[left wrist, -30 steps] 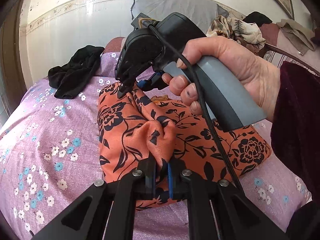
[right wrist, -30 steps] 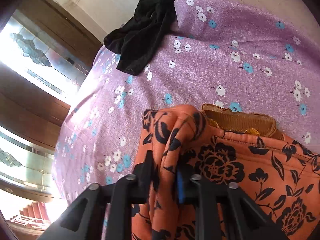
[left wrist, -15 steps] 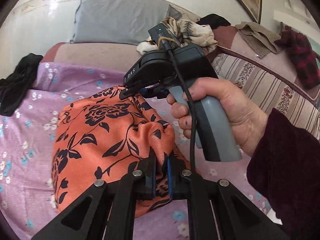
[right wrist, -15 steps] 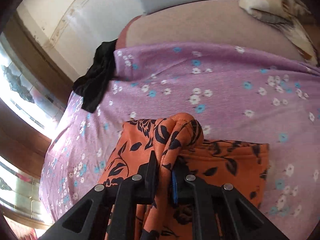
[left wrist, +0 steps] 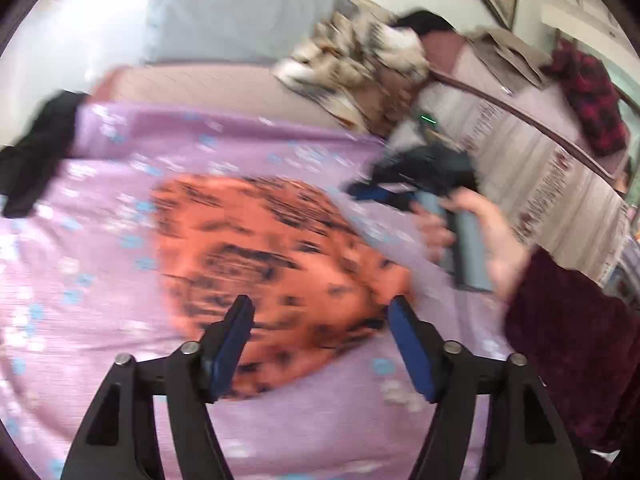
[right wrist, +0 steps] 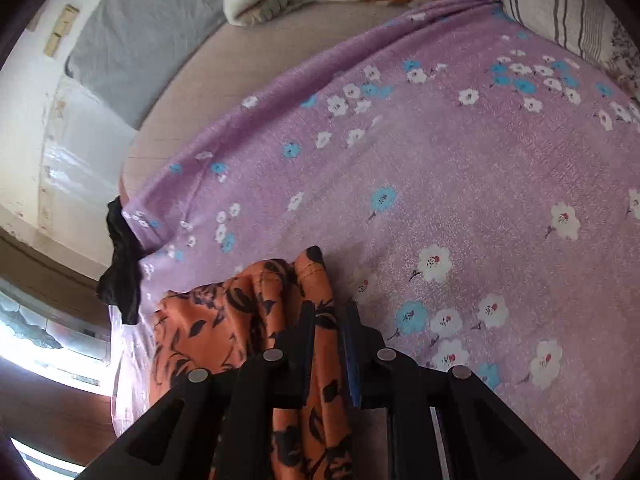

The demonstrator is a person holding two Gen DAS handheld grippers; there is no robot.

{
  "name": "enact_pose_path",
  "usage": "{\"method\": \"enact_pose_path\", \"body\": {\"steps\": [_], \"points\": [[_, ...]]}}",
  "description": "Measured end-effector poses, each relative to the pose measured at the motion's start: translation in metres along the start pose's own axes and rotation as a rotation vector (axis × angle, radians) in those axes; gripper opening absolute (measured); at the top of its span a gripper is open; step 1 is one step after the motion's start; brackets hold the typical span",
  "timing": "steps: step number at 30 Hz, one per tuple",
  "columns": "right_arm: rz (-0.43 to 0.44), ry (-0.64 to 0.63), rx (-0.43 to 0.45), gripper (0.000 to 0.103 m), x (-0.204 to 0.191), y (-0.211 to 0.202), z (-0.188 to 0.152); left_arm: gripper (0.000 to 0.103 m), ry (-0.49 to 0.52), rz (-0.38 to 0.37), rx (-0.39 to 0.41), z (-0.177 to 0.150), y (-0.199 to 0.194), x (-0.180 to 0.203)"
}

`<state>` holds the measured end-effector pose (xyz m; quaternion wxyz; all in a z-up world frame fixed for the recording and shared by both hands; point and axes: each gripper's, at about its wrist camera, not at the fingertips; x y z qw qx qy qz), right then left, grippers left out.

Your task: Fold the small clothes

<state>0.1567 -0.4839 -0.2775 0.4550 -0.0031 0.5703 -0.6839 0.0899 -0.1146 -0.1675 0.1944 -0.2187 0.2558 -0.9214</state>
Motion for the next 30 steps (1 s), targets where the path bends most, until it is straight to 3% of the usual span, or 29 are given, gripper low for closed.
{"method": "enact_pose_path", "body": {"steps": [3, 6, 8, 11, 13, 17, 21, 24, 25, 27, 30], "points": [[0.068, -0.092, 0.006, 0.017, -0.027, -0.027, -0.019, 0.072, -0.083, 0.14, 0.017, 0.003, -0.012, -0.038], [0.078, -0.245, -0.005, 0.017, -0.068, -0.045, -0.05, 0.071, -0.153, 0.194, -0.032, -0.002, 0.001, -0.066], [0.083, -0.334, -0.003, 0.017, -0.089, -0.053, -0.078, 0.071, -0.132, 0.211, -0.089, -0.007, 0.014, -0.07], [-0.037, -0.433, -0.075, 0.02, -0.098, -0.037, -0.115, 0.072, -0.1, 0.221, -0.249, -0.027, 0.044, -0.065], [-0.145, -0.466, -0.195, 0.02, -0.089, -0.007, -0.131, 0.072, -0.125, 0.2, -0.26, -0.037, 0.043, -0.068], [-0.159, -0.456, -0.174, 0.02, -0.099, -0.02, -0.115, 0.072, -0.17, 0.179, -0.236, -0.033, 0.032, -0.072], [-0.174, -0.393, -0.056, 0.02, -0.122, -0.023, -0.077, 0.072, -0.203, 0.171, -0.239, -0.032, 0.037, -0.076], [-0.22, -0.329, -0.033, 0.02, -0.133, 0.007, -0.051, 0.072, -0.174, 0.182, -0.252, -0.029, 0.045, -0.074], [-0.246, -0.326, -0.035, 0.026, -0.134, 0.023, -0.046, 0.073, -0.169, 0.182, -0.256, -0.027, 0.046, -0.073], [-0.296, -0.333, -0.074, 0.028, -0.127, 0.06, -0.042, 0.073, -0.17, 0.181, -0.261, -0.026, 0.047, -0.071], [-0.288, -0.337, -0.046, 0.028, -0.126, 0.059, -0.037, 0.074, -0.174, 0.187, -0.275, -0.026, 0.048, -0.071]]}}
Point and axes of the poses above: each gripper's, at about its wrist camera, not at the fingertips, and y roughly the way its jaws point, x to its right, z to its top, and after that the axes turned 12 degrees about -z, right-handed
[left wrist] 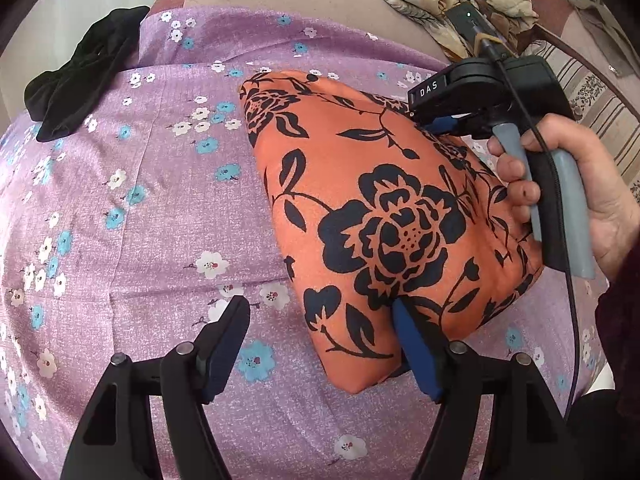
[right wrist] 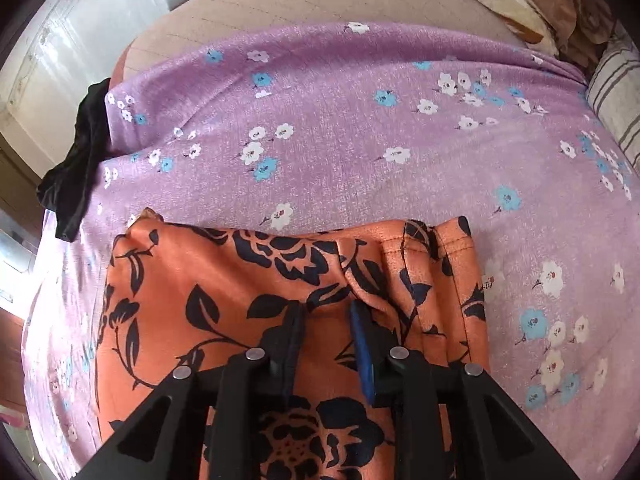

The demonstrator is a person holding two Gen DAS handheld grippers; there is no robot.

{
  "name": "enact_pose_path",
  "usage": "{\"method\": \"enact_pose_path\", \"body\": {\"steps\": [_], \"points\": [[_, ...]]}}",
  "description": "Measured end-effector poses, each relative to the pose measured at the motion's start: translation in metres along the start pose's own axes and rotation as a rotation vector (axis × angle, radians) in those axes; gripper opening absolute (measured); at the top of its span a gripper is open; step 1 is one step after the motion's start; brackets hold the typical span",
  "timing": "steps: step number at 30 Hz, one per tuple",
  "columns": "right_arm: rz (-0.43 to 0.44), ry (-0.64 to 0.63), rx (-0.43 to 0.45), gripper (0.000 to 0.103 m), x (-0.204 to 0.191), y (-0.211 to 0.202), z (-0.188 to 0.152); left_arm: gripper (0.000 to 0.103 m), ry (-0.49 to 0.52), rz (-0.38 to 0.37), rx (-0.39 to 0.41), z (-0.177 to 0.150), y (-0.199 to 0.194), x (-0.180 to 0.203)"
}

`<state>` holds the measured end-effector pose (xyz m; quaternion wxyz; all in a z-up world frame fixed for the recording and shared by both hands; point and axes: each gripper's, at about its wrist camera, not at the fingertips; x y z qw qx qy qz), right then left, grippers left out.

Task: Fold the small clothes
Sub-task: 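Release the dress with both tools and pull them back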

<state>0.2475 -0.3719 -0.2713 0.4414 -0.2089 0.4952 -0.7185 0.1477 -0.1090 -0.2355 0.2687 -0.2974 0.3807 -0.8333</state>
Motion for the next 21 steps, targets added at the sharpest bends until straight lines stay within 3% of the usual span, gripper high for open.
{"method": "enact_pose_path", "body": {"steps": [4, 9, 11, 13, 18, 21], "points": [[-0.025, -0.039, -0.029, 0.029, -0.011, -0.016, 0.01, 0.074, -0.004, -0.003, -0.004, 0.002, -0.005, -0.001], [0.142, -0.072, -0.005, 0.029, -0.048, -0.037, 0.017, 0.074, -0.017, 0.001, 0.032, 0.004, -0.026, -0.003], [0.143, -0.102, -0.062, 0.043, -0.066, -0.023, 0.014, 0.074, -0.037, 0.023, 0.059, 0.003, -0.039, -0.011], [0.099, -0.109, -0.109, 0.043, -0.073, -0.002, 0.004, 0.074, -0.061, 0.054, 0.063, -0.004, -0.047, -0.021], [0.087, -0.035, -0.007, 0.044, -0.062, -0.038, -0.021, 0.074, -0.103, 0.089, 0.029, -0.028, -0.055, -0.036], [0.108, -0.014, 0.035, 0.054, -0.044, -0.074, -0.038, 0.074, -0.118, 0.094, 0.062, -0.037, -0.075, -0.036]]}}
Point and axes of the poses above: each gripper's, at about its wrist camera, not at the fingertips, and y roughly the way its jaws point, x to its right, z to its top, and after that the axes turned 12 degrees about -z, right-handed
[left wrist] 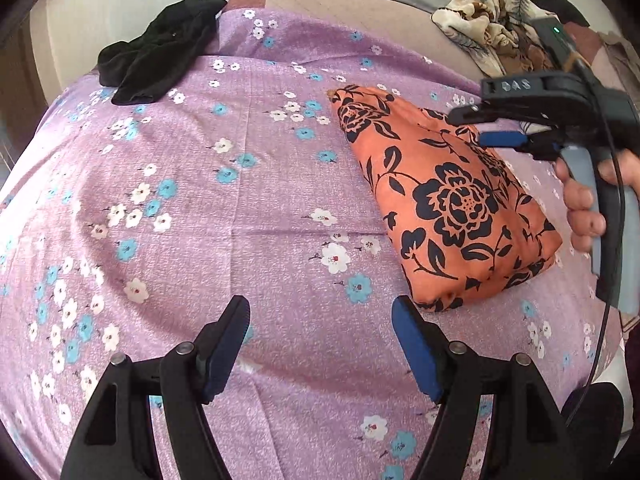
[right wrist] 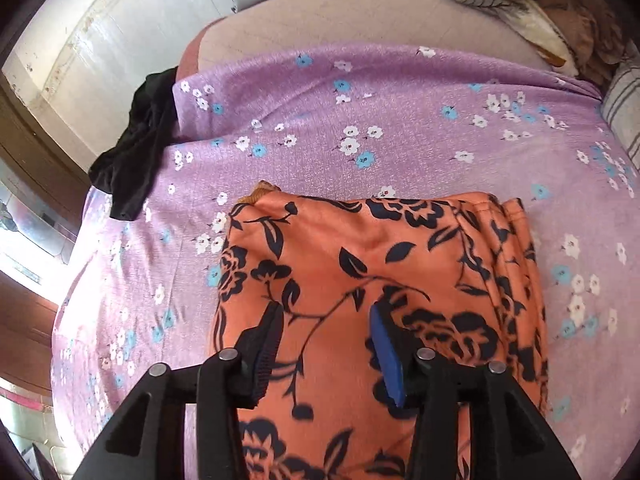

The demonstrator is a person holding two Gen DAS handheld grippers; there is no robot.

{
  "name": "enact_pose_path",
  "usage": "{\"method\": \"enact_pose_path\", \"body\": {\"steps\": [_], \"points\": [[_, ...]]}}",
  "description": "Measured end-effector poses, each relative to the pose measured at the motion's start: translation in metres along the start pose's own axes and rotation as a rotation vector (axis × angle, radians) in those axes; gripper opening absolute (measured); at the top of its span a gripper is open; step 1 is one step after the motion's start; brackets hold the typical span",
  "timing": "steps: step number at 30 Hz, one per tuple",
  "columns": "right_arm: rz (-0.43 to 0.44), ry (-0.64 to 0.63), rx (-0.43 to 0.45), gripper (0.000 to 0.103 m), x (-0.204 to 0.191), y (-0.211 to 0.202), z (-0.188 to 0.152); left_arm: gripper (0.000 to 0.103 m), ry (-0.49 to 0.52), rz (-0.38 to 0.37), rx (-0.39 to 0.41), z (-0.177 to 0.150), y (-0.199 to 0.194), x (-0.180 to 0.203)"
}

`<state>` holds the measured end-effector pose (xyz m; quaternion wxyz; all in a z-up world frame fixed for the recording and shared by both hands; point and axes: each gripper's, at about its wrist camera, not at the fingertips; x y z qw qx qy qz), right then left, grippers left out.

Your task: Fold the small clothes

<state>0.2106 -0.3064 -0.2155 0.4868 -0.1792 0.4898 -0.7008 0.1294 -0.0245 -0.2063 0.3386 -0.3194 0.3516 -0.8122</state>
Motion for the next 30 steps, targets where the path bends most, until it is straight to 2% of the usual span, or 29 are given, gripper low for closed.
{"method": "enact_pose_path", "body": {"steps": [3, 5, 7, 8, 12, 15, 20, 26, 30], "points": [[-0.017, -0.007, 0.001, 0.056, 0.013, -0.022, -0.022, 0.074, -0.034, -0.008, 0.027, -0.014, -0.019, -0.005], [-0.076, -0.025, -0.044, 0.057, 0.021, -0.017, -0.038, 0.074, -0.067, -0.024, 0.017, -0.027, -0.025, -0.009], [-0.138, -0.024, -0.129, 0.057, 0.032, -0.002, -0.057, 0.074, -0.089, -0.027, 0.004, -0.039, -0.027, -0.012], [-0.13, -0.003, -0.14, 0.057, 0.038, 0.0, -0.064, 0.074, -0.094, -0.025, 0.0, -0.044, -0.029, -0.014], [-0.052, 0.062, -0.077, 0.057, 0.044, -0.023, -0.076, 0.074, -0.085, -0.017, -0.004, -0.054, -0.031, -0.015], [-0.044, 0.051, -0.005, 0.057, 0.045, -0.044, -0.083, 0.074, -0.068, 0.002, -0.009, -0.056, -0.03, -0.015], [0.048, 0.152, 0.086, 0.058, 0.071, -0.068, -0.091, 0.074, -0.063, -0.033, -0.028, -0.055, -0.024, -0.01], [0.14, 0.269, 0.147, 0.06, 0.111, -0.064, -0.093, 0.074, 0.019, -0.016, -0.037, -0.051, -0.011, 0.011], [0.146, 0.36, 0.167, 0.061, 0.147, -0.059, -0.1, 0.075, 0.123, 0.054, 0.012, -0.047, -0.008, 0.028]]}}
Point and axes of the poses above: each gripper's, at about its wrist camera, not at the fingertips, and y roughly the way its jaws point, x to its right, z to its top, and after that the axes turned 12 degrees about -z, right-handed
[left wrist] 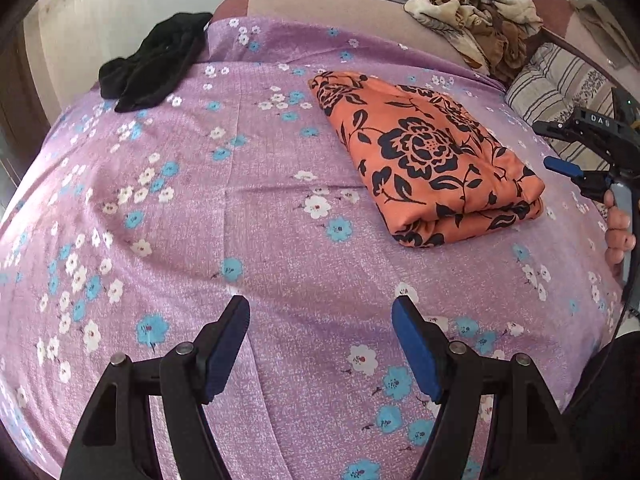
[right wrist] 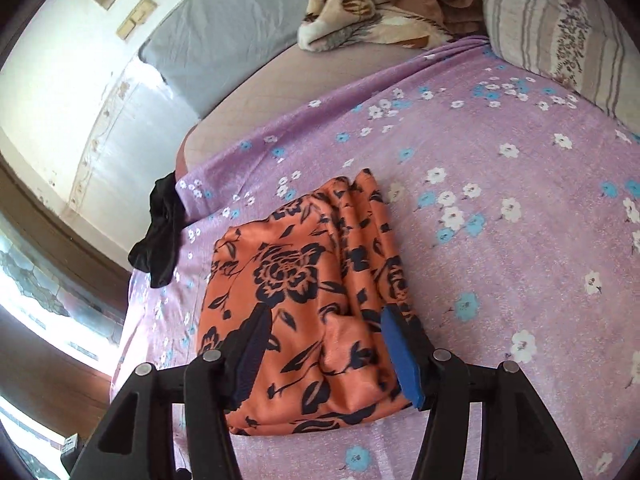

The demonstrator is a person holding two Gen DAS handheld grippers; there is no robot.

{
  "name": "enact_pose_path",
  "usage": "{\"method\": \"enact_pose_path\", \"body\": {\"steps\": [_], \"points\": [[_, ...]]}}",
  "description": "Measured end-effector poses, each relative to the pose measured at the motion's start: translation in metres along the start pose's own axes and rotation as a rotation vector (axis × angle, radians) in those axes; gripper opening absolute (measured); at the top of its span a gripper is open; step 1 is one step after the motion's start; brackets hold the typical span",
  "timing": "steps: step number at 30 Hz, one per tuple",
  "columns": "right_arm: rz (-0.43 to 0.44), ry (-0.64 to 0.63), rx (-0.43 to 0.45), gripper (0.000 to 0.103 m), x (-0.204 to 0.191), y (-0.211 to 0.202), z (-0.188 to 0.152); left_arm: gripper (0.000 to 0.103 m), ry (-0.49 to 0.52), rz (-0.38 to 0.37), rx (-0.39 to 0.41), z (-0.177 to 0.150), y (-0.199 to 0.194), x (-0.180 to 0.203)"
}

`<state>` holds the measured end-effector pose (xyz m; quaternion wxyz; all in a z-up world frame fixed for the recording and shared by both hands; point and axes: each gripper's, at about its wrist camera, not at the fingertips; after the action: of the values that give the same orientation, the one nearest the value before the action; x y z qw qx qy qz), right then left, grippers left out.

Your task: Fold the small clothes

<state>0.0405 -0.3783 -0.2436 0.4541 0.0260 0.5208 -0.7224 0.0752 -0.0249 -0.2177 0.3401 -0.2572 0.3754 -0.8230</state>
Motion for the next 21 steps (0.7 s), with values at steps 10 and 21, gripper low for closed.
{"method": "enact_pose_path", "body": {"steps": [10, 21], "points": [[0.036, 0.071, 0.08, 0.065, 0.018, -0.019, 0.025, 0.078, 0.053, 0.048, 0.024, 0.005, 0.013, 0.016], [-0.008, -0.123, -0.228, 0.064, -0.035, 0.047, -0.022, 0.078, 0.033, 0.067, 0.009, -0.015, 0.009, 0.019]]}}
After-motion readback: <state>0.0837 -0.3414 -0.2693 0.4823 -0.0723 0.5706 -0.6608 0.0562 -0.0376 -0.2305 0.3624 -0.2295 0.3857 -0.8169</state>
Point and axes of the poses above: each gripper's, at about its wrist camera, not at the fingertips, and y roughly the way its jaws point, x to its right, z to its top, and after that the axes turned 12 degrees about -z, right-handed
